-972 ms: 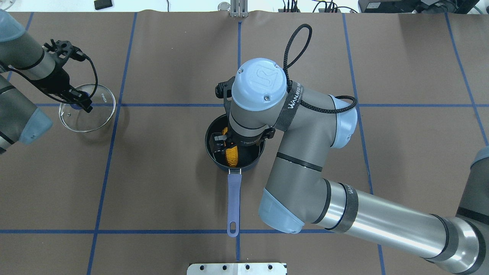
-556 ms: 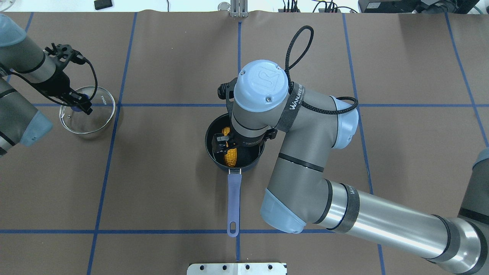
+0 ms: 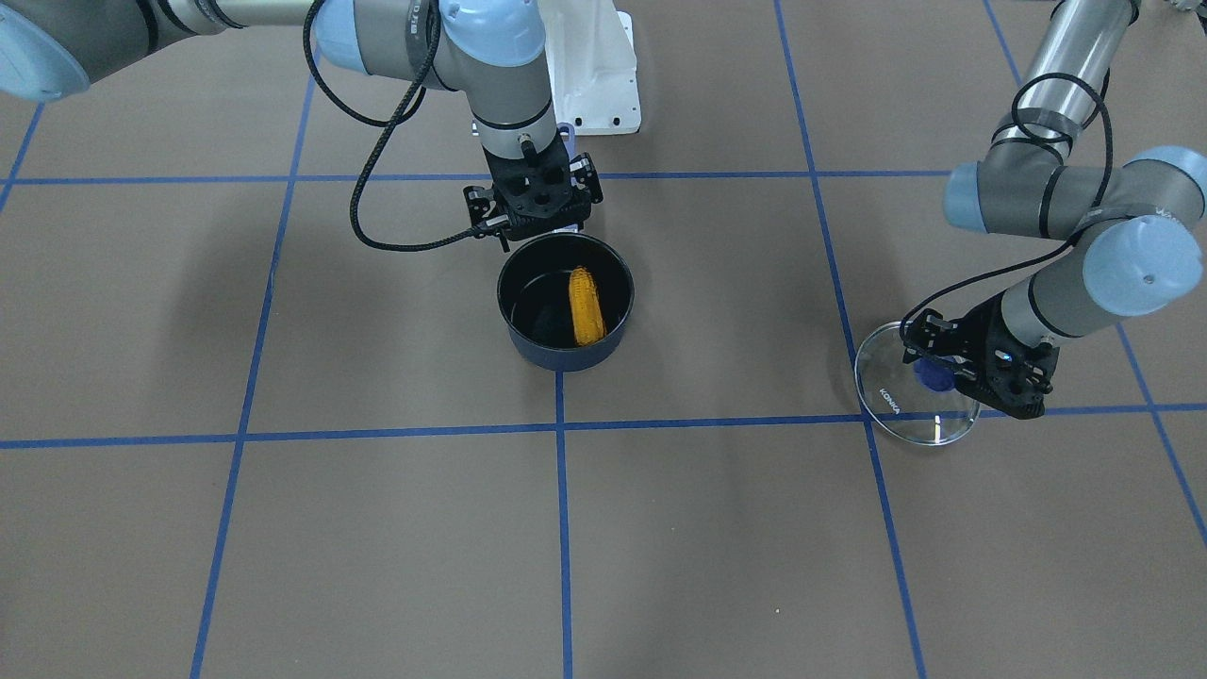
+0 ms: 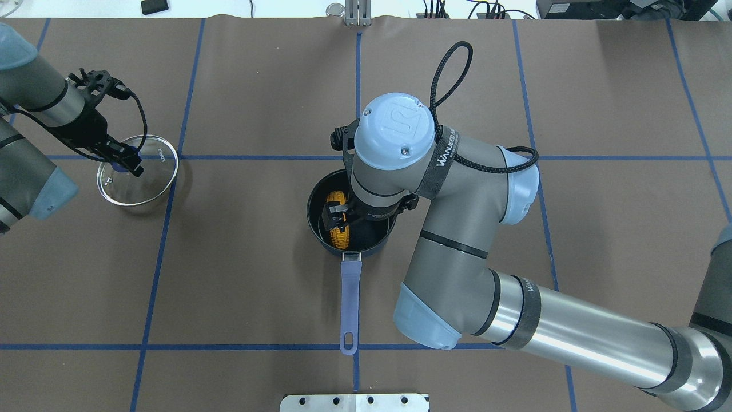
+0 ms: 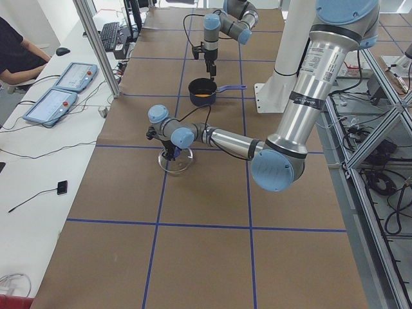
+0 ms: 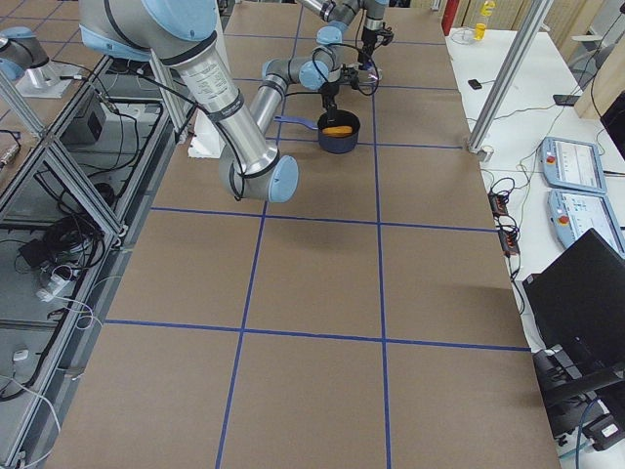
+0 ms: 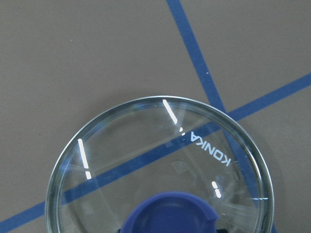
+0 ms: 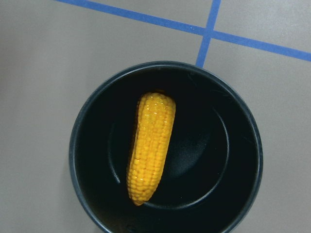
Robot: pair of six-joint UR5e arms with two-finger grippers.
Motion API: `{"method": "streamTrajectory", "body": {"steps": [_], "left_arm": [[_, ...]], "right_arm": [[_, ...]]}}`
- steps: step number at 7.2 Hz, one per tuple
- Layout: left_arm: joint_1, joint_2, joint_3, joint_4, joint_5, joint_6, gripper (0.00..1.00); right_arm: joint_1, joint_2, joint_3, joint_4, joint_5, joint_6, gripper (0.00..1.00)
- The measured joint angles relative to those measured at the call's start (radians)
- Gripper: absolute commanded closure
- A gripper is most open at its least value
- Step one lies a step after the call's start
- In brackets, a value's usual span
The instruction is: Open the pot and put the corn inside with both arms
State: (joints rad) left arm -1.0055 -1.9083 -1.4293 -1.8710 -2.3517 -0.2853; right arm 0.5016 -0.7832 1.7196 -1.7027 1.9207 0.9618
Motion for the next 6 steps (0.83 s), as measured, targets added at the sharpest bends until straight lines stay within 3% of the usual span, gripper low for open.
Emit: {"method": "streamTrajectory", "body": {"steps": [4, 5, 6], "left_arm": [[-0.002, 0.059, -0.046, -0.010, -0.003, 0.008, 0.34], [-0.002, 0.076, -0.063, -0.010, -0.003, 0.008, 0.29], [-0.001, 0.086, -0.073, -0.010, -0.003, 0.007, 0.10]], "right_arm": [[0.000, -0.004, 0.000, 0.000, 0.000, 0.000, 0.00], [0.000, -0.005, 0.000, 0.000, 0.000, 0.000, 0.00], [0.000, -0.005, 0.000, 0.001, 0.000, 0.000, 0.00]]}}
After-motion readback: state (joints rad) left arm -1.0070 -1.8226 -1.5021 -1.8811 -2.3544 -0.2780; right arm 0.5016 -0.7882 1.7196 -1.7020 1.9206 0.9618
